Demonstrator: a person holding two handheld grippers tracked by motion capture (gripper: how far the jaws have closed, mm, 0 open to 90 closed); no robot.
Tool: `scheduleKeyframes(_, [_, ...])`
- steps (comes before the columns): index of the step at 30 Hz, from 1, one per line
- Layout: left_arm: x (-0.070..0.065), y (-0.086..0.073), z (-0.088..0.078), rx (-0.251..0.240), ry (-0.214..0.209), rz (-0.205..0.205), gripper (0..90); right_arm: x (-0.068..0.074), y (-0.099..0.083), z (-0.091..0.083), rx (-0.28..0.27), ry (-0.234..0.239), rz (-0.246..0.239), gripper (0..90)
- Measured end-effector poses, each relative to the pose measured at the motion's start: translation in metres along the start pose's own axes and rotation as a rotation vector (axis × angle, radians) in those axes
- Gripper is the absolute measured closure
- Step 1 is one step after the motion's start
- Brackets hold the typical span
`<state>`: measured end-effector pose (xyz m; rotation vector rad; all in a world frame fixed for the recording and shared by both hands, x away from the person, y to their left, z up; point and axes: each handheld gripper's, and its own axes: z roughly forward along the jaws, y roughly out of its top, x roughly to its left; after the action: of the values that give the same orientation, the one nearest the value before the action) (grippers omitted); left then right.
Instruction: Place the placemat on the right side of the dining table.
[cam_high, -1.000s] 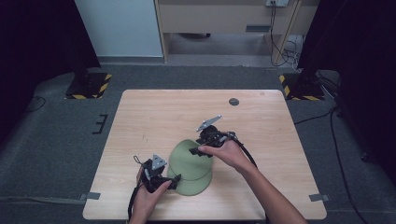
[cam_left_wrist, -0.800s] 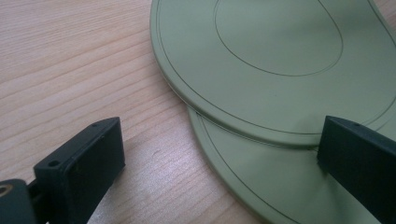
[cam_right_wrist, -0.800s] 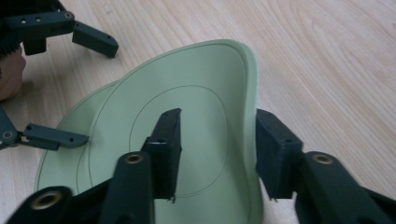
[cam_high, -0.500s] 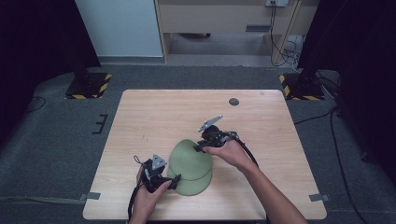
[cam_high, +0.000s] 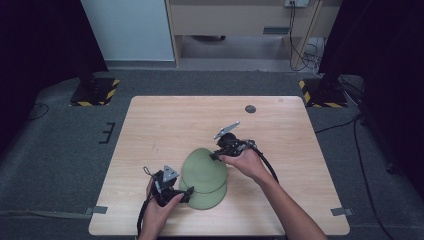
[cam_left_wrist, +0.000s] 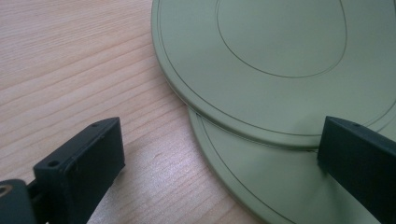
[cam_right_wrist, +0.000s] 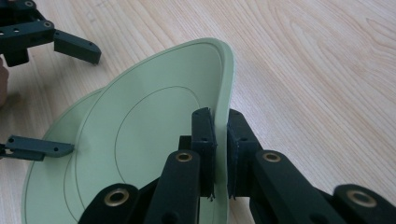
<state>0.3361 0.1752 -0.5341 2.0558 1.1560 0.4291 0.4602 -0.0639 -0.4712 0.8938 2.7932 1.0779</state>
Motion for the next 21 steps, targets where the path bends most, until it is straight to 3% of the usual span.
scheduleKeyframes(13, [-0.0007, -0.0007, 0.0003, -0.003, 0.004, -0.014, 0.2, -0.0096, 0.0041, 0.0006, 0.008, -0.056, 0.039, 85.2])
scheduleKeyframes(21, [-0.0011, -0.0007, 0.0002, -0.007, 0.006, -0.012, 0.3, -0.0085, 0.0088, 0.0032, 0.016, -0.08, 0.044, 85.2])
